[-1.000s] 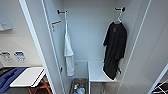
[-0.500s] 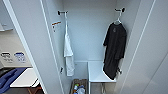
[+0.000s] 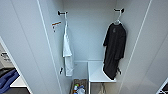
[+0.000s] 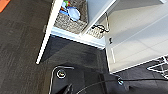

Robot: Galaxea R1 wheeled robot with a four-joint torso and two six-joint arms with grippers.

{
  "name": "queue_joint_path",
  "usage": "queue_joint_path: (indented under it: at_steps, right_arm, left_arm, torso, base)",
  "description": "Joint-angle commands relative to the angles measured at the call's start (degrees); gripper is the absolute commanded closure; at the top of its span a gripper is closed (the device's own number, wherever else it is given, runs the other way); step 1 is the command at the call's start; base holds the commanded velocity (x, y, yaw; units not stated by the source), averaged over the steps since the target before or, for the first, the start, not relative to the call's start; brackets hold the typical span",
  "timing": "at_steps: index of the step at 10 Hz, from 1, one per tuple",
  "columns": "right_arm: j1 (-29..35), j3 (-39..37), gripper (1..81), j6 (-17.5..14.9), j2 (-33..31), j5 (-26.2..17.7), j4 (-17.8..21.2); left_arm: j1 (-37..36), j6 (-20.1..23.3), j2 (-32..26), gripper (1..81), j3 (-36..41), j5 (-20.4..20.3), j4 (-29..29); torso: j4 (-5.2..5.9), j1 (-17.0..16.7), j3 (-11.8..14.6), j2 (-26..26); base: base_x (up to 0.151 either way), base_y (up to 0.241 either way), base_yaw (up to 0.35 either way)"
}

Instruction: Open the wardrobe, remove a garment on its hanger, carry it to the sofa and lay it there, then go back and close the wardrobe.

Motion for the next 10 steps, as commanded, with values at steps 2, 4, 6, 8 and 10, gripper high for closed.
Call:
queue_joint_path:
  at_steps: [2,4,6,8,10]
  right_arm:
    - [-1.8,-4.0,1.0,-0.2,2.6,-0.5,0.2]
    - [-4.5,-9.3,1.0,-0.6,7.5,-0.5,0.1]
    - [-7.0,-16.5,1.0,-0.7,13.4,-1.7,-0.1]
    - [-9.1,-24.6,1.0,-0.7,20.0,-4.7,-0.1]
    - [-11.3,-33.4,1.0,-0.8,26.4,-5.8,-1.5]
  left_arm:
    - [1.8,-1.9,10.9,1.0,-15.4,10.2,3.0]
    - [2.3,-1.9,14.7,1.0,-19.7,13.5,3.8]
    - [2.8,-1.9,19.0,1.0,-24.1,15.4,4.9]
    - [2.8,-1.6,23.5,1.0,-29.4,19.7,4.9]
    - [2.9,-1.4,28.0,1.0,-35.9,22.3,5.0]
  torso:
    - [0.00,0.0,0.0,0.0]
    - [0.00,0.0,0.0,0.0]
    - [0.00,0.0,0.0,0.0]
    - [0.00,0.0,0.1,0.0]
    - [0.00,-0.1,0.1,-0.1]
  base:
    - [0.000,0.000,0.000]
    - [0.000,0.000,0.000]
    - [0.000,0.000,0.000]
    - [0.000,0.000,0.000]
    - [0.000,0.000,0.000]
